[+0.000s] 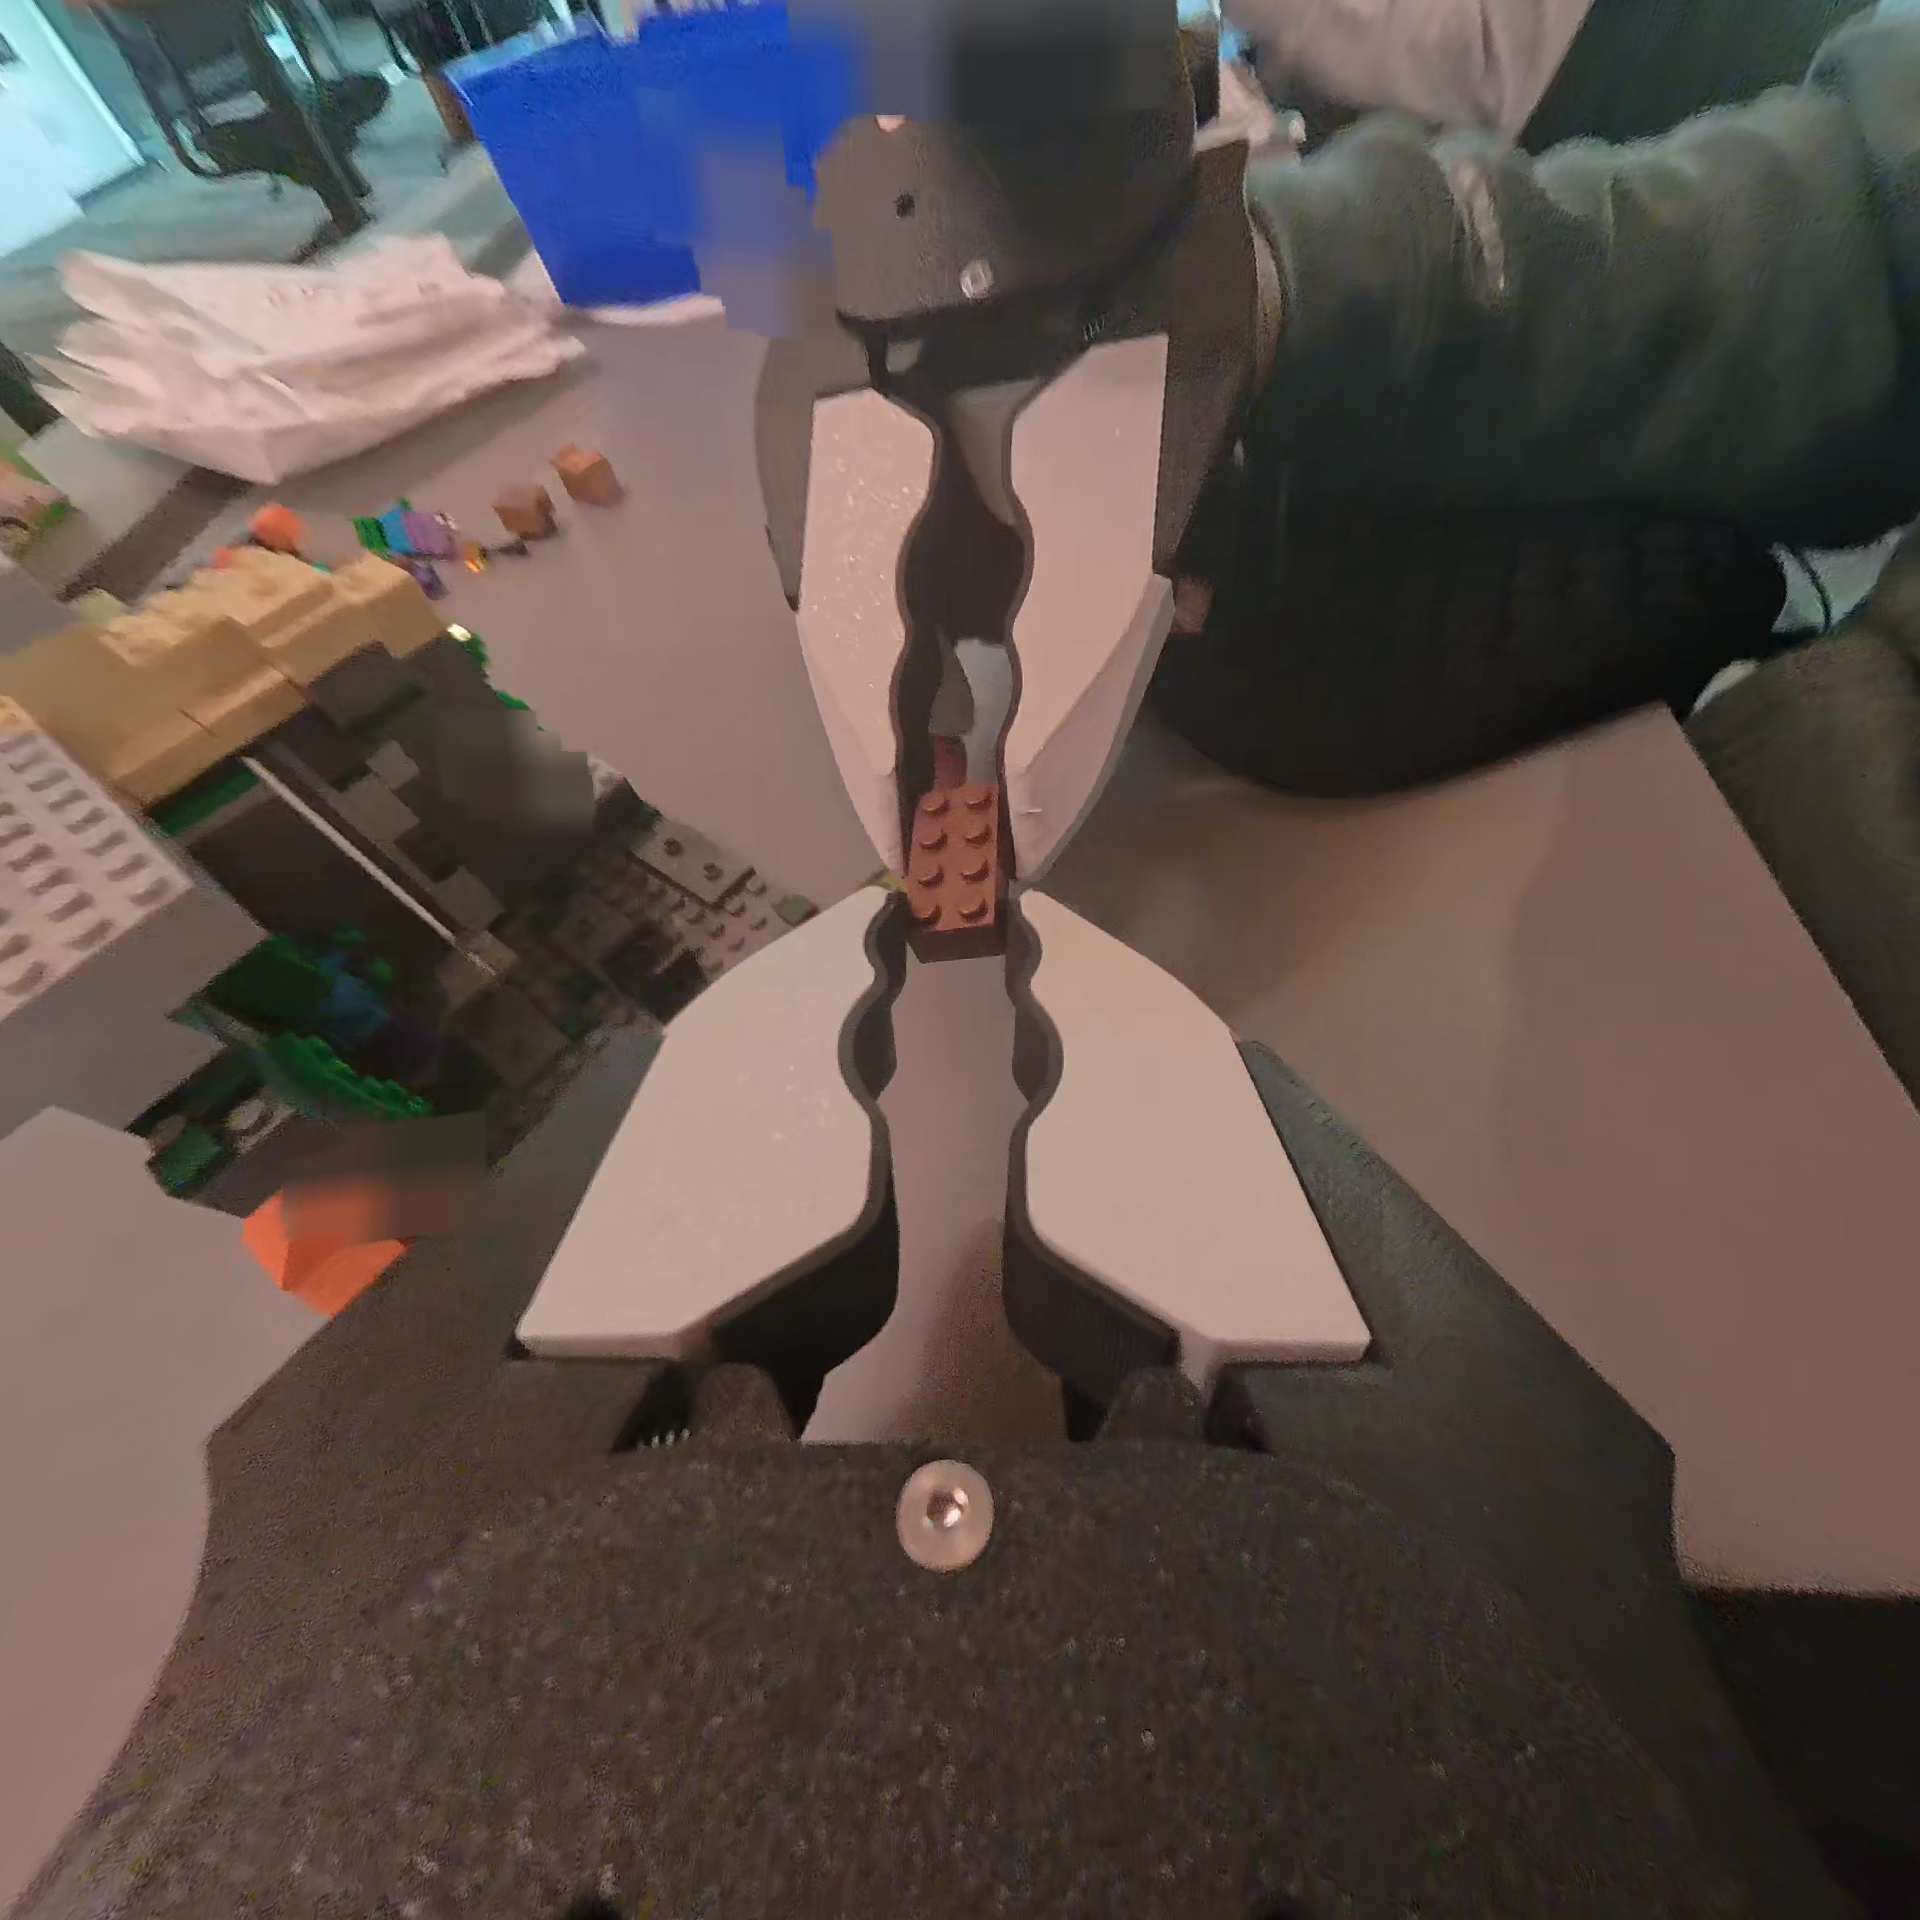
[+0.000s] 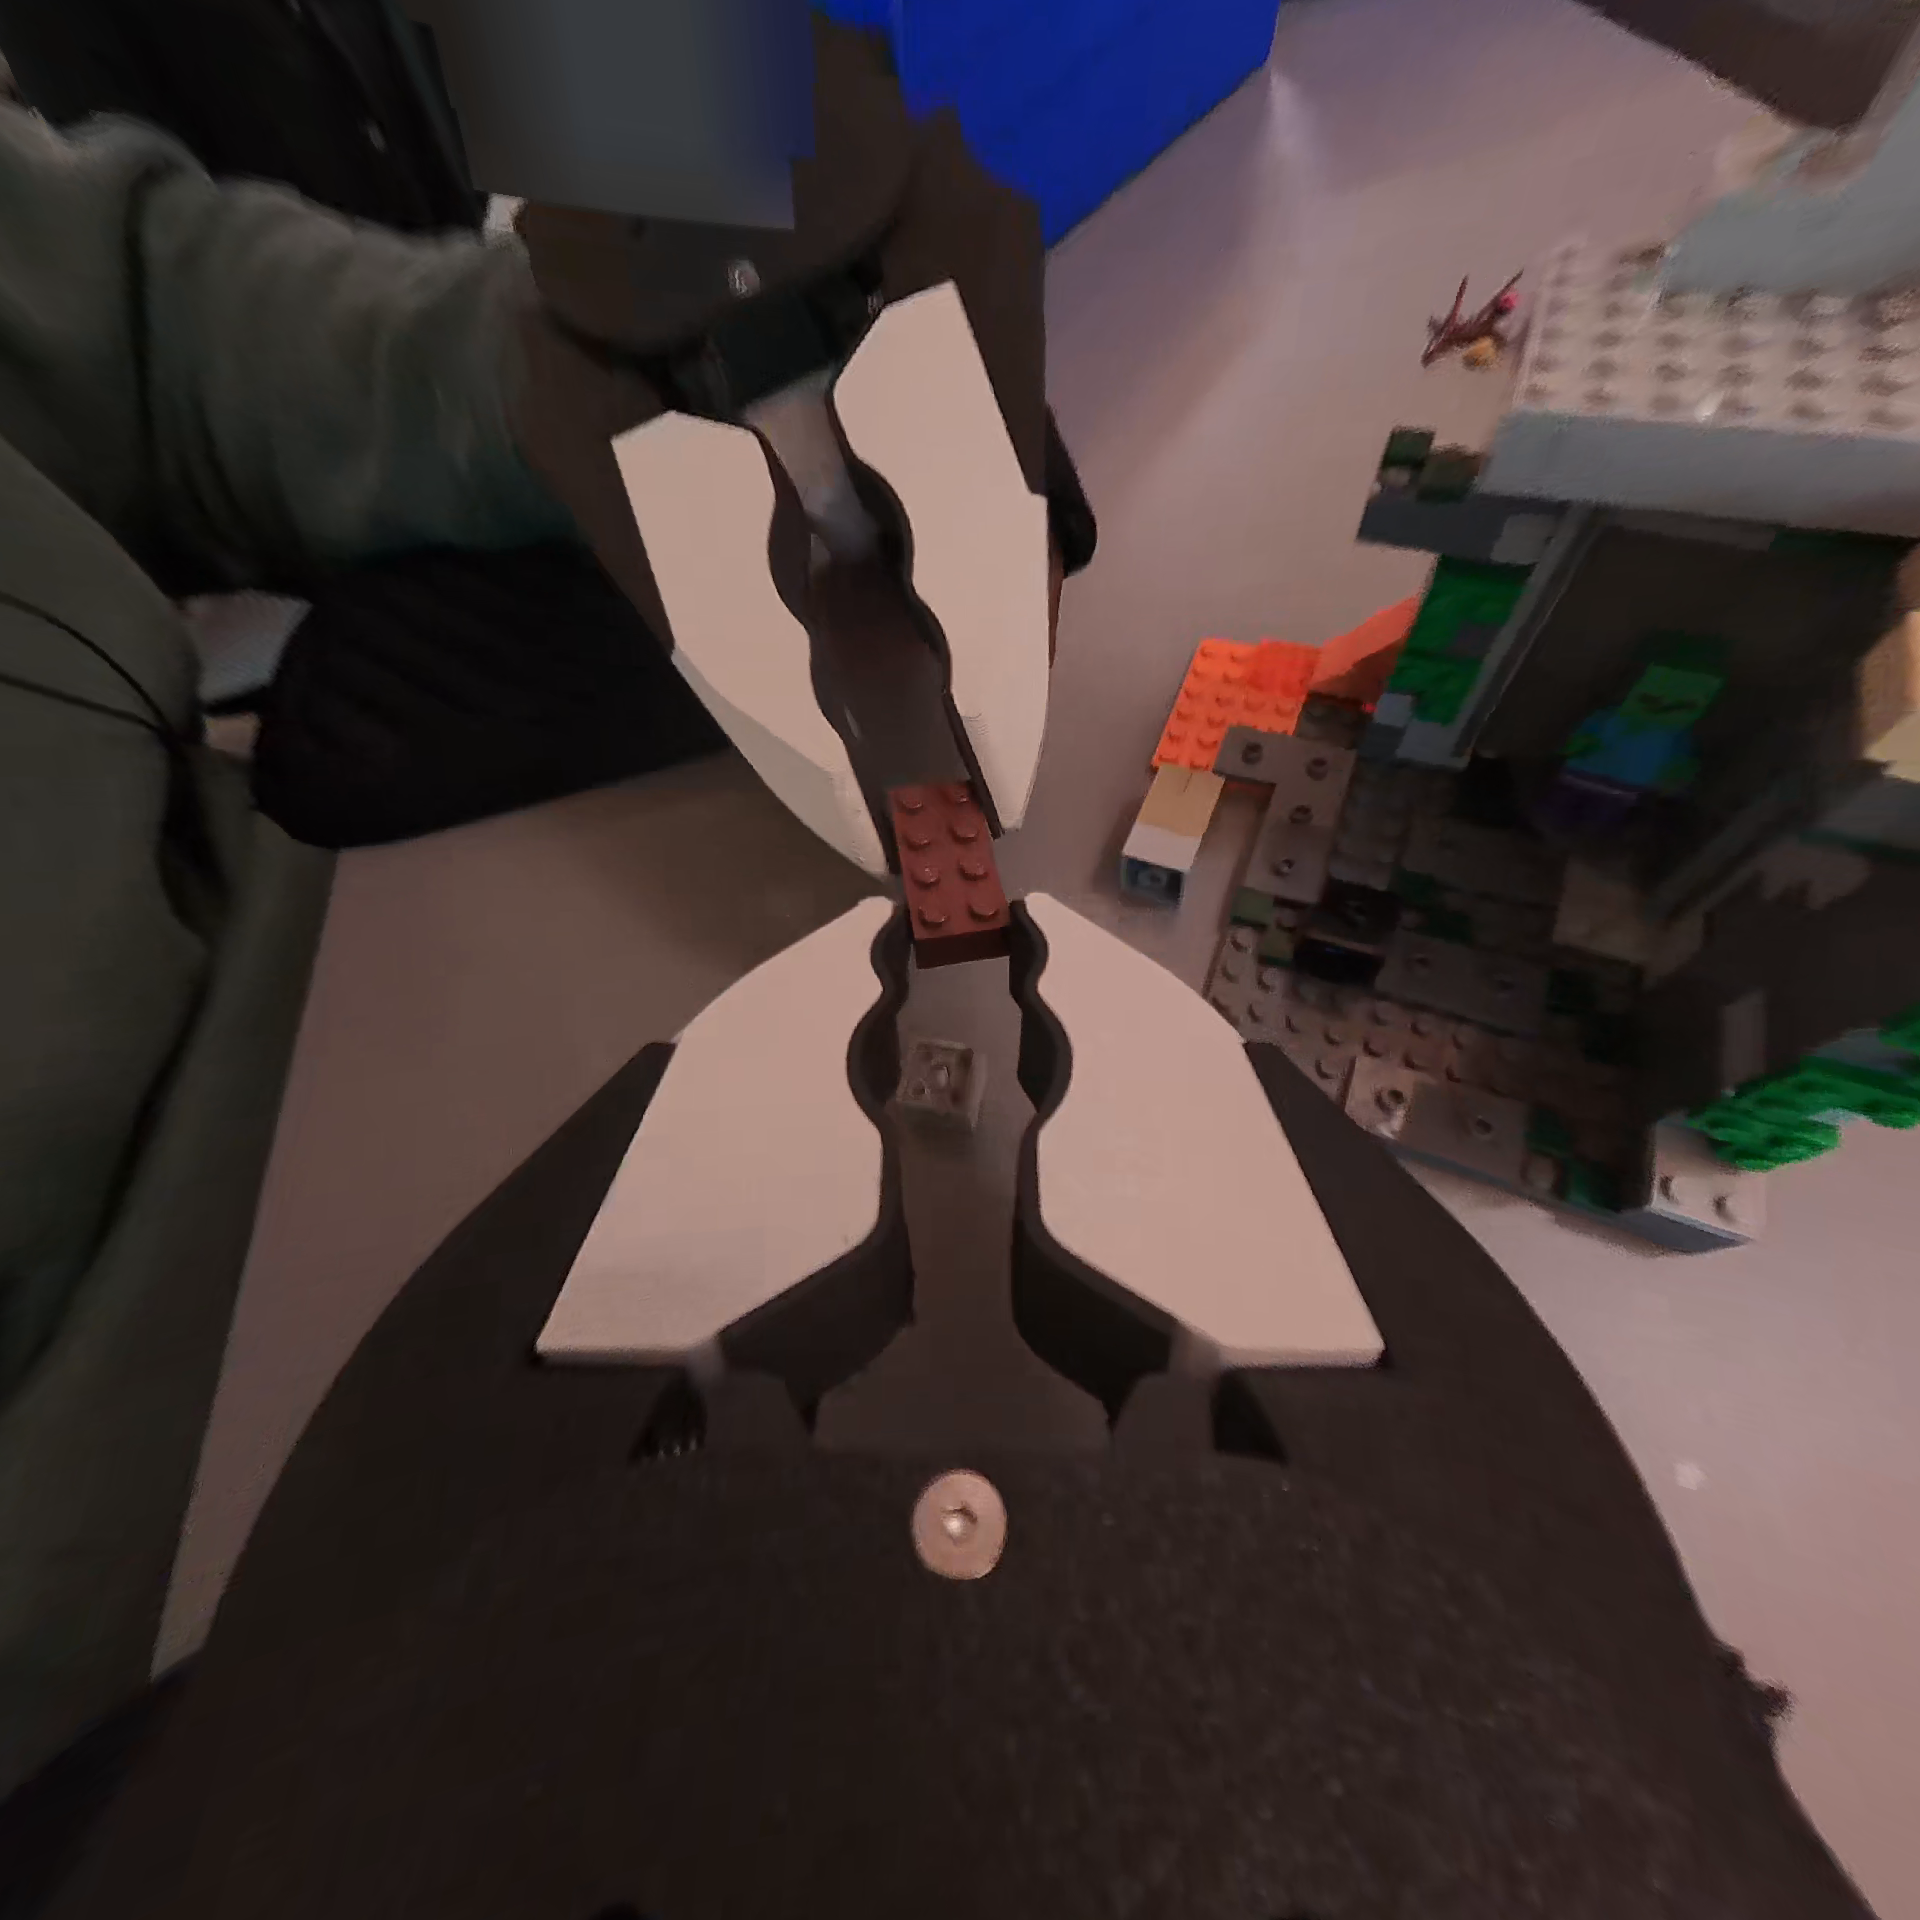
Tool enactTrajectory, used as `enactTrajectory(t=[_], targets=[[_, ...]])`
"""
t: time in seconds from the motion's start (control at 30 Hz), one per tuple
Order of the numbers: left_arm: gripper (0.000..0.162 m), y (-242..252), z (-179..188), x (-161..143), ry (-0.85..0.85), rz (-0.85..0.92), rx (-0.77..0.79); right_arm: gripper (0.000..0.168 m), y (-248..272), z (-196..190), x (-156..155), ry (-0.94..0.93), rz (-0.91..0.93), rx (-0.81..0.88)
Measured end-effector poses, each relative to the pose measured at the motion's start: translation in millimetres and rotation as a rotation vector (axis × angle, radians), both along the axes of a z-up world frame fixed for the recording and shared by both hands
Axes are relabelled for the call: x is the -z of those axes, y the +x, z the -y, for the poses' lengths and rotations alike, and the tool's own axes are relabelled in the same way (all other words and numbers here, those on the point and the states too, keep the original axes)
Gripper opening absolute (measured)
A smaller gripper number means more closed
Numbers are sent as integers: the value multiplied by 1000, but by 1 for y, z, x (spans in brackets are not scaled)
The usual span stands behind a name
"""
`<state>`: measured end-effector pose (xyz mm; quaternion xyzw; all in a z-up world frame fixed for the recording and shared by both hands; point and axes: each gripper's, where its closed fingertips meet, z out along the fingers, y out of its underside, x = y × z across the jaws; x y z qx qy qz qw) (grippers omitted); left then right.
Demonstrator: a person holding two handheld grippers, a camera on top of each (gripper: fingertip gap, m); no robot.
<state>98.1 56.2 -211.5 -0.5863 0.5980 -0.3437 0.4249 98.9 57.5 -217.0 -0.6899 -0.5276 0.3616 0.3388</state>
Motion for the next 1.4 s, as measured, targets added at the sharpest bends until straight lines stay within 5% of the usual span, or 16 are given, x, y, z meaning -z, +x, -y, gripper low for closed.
enactTrajectory(t=[0.3,0.4,0.6,0.9,1.13,1.4], targets=[[18,-17,0,38,51,-248,48,30,15,11,42,111,338,-58],[23,-19,3,37,36,-250,69,17,13,14,43,116,345,-79],[32,-13,5,12,38,-105,77,17,8,3,-10,-58,-52,-10],[32,-3,-13,-61,385,237,-180,17,-7,-4,-83,-614,-686,2],[20,-7,-10,-76,447,296,-198,17,-26,0,-89,-828,-810,-51],[18,-8,-8,-75,415,295,-171,16,-19,3,-84,-776,-734,-72]])
